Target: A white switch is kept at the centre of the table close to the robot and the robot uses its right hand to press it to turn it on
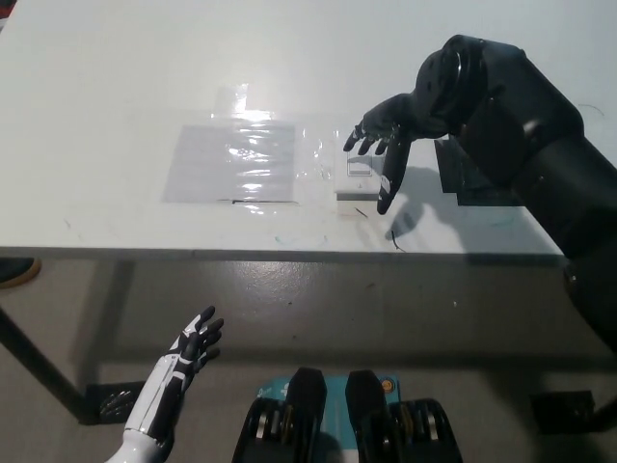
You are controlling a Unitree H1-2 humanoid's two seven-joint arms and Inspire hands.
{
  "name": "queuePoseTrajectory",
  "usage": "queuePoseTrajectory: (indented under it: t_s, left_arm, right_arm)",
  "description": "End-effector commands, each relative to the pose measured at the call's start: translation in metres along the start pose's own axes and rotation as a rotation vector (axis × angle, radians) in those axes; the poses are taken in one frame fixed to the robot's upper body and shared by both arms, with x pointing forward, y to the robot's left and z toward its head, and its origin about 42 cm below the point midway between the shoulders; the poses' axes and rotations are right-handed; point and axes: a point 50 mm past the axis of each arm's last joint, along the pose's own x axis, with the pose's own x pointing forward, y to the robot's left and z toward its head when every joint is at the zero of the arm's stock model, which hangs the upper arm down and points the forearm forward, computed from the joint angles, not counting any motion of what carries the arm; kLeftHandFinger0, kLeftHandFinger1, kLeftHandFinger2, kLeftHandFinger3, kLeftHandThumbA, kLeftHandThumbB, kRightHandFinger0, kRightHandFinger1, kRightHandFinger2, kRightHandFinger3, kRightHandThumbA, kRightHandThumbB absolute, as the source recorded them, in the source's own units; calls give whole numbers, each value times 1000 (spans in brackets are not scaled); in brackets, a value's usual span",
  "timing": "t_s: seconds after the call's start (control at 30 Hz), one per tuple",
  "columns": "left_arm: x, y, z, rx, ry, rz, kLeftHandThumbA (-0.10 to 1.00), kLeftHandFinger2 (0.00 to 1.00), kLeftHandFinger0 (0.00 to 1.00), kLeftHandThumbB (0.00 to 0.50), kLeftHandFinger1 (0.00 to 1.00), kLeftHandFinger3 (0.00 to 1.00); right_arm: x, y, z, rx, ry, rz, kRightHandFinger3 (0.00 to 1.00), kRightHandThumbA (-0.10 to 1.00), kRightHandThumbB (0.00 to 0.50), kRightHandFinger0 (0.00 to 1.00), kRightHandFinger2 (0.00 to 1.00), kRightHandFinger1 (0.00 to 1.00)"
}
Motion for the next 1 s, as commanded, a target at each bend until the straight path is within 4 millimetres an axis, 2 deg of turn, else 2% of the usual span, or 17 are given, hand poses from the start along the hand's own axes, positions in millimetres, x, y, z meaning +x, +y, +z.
queuePoseTrajectory:
  t_s: [0.0,0.13,0.27,0.33,0.43,0.47,0.57,0.73,0.8,0.97]
  left_arm:
    - [1,2,10,23,-50,-24,1000,1000,1000,147,1000,1000]
    - [1,2,11,21,-57,-24,1000,1000,1000,127,1000,1000]
    - [1,2,12,20,-55,-27,1000,1000,1000,123,1000,1000]
    - [1,2,12,22,-47,-24,1000,1000,1000,136,1000,1000]
    - [1,1,13,23,-51,-18,1000,1000,1000,123,1000,1000]
    - [1,1,12,22,-53,-20,1000,1000,1000,117,1000,1000]
    - [1,1,12,14,-46,-21,1000,1000,1000,150,1000,1000]
    - [2,2,14,20,-47,-22,1000,1000,1000,153,1000,1000]
    - [3,2,15,18,-50,-23,1000,1000,1000,130,1000,1000]
    - [3,3,13,19,-45,-20,1000,1000,1000,152,1000,1000]
  right_arm:
    - [-20,-24,24,-57,-46,-75,1000,1000,285,1000,1000,1000]
    - [-20,-23,26,-40,-45,-77,1000,1000,290,1000,1000,1000]
    - [-18,-22,24,-41,-49,-63,1000,1000,288,1000,1000,1000]
    - [-16,-21,24,-45,-43,-60,1000,1000,287,1000,1000,1000]
    - [-14,-20,23,-64,-52,-66,1000,1000,279,1000,1000,1000]
    - [-13,-19,23,-56,-50,-60,1000,1000,290,1000,1000,1000]
    - [-11,-16,22,-40,-52,-46,1000,1000,296,1000,1000,1000]
    - [-7,-12,20,-44,-38,-38,1000,1000,293,1000,1000,1000]
    - [-5,-10,19,-51,-32,-35,1000,1000,295,1000,1000,1000]
    - [2,-1,19,-62,-30,-29,1000,1000,299,1000,1000,1000]
